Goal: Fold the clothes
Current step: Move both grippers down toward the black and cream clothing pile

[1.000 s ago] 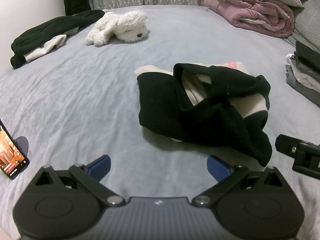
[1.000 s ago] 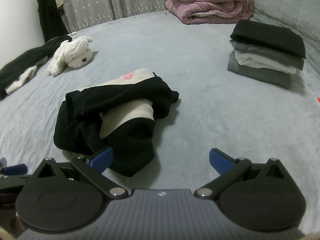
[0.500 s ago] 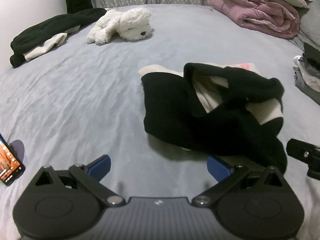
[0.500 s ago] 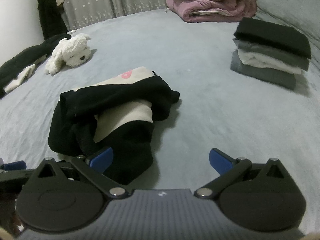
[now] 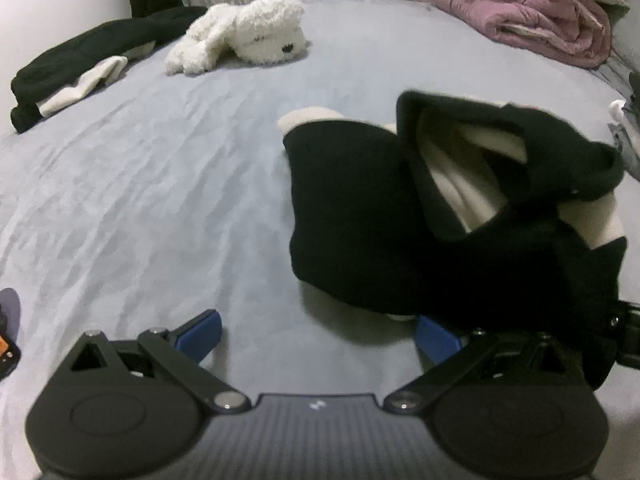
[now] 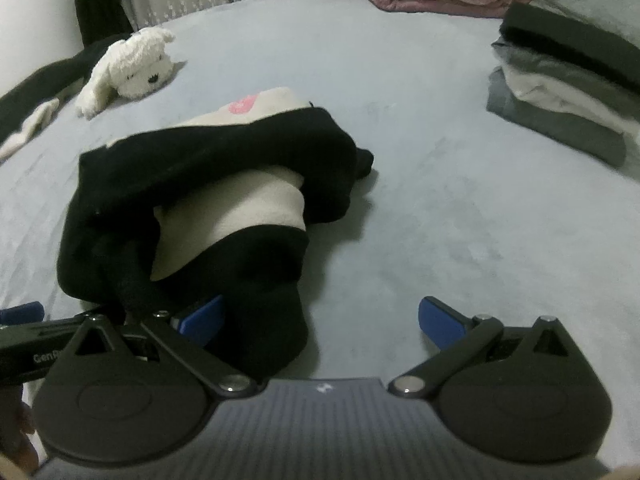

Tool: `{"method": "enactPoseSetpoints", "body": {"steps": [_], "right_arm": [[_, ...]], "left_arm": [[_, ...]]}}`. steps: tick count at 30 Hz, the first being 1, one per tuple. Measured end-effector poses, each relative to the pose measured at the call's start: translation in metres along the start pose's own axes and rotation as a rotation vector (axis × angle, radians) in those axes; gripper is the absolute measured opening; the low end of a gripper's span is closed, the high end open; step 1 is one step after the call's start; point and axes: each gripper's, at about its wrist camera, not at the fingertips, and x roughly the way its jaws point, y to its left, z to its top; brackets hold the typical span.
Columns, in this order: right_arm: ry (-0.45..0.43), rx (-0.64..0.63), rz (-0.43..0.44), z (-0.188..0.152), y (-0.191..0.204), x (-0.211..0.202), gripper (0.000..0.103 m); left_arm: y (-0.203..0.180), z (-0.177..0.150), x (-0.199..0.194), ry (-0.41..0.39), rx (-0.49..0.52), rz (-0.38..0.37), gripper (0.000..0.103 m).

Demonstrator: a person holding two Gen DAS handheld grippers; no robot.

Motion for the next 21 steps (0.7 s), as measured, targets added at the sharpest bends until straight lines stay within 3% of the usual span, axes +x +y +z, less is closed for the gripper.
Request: {"method": "enactPoseSetpoints", "body": {"steps": [21], "right_arm": [[-0.012,-0.068,0.039,-0.002,-0.005,0.023,0.103]], "left_arm": [[-0.006,-0.007,0.014,-0.101,0.034,0.011,0.103]]}}
